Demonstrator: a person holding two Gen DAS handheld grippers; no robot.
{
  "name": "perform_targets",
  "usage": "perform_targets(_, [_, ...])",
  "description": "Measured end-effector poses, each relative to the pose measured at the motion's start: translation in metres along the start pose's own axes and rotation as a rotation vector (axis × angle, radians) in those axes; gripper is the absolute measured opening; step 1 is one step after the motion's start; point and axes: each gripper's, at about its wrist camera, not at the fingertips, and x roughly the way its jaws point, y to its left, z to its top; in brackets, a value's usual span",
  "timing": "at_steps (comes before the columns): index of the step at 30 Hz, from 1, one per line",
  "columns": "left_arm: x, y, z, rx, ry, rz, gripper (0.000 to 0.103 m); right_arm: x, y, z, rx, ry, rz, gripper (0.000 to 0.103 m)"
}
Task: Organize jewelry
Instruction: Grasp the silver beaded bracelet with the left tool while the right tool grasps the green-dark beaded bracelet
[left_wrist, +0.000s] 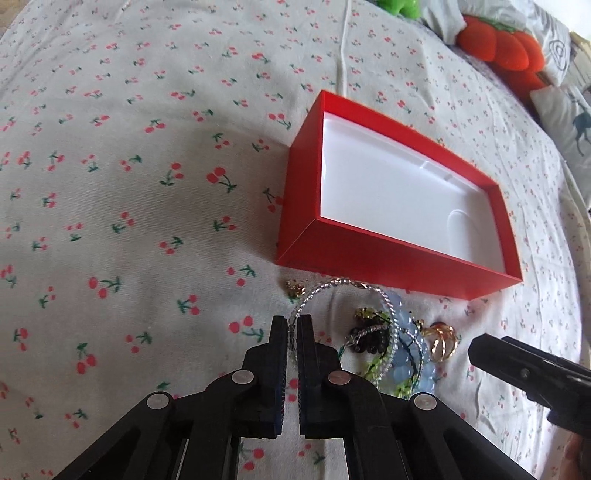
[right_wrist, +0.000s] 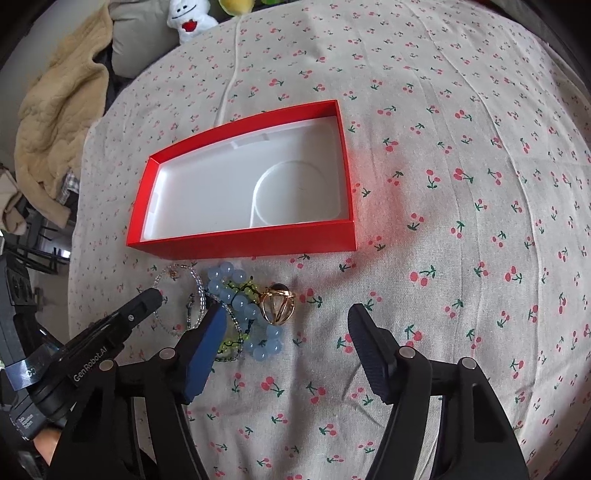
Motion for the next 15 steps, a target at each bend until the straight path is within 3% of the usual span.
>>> perform_targets(4, [-0.015, 0.007, -0.007, 0.016, -0.02, 0.004, 0.0, 0.002, 0.003, -0.005, 0.002, 0.024, 0.026, 0.065])
perform_targets(11, [-0.028, 0.021, -0.02, 0.03, -0.021, 0.031, 0.0, 0.01, 0.015, -0.009, -0.014, 0.046, 0.061, 0.039])
perform_targets(15, [-0.026, 0.026, -0.023, 0.021, -0.012, 0.045, 0.0, 0.017, 0.02, -0.007, -0.016, 0.056, 0.082, 0.031])
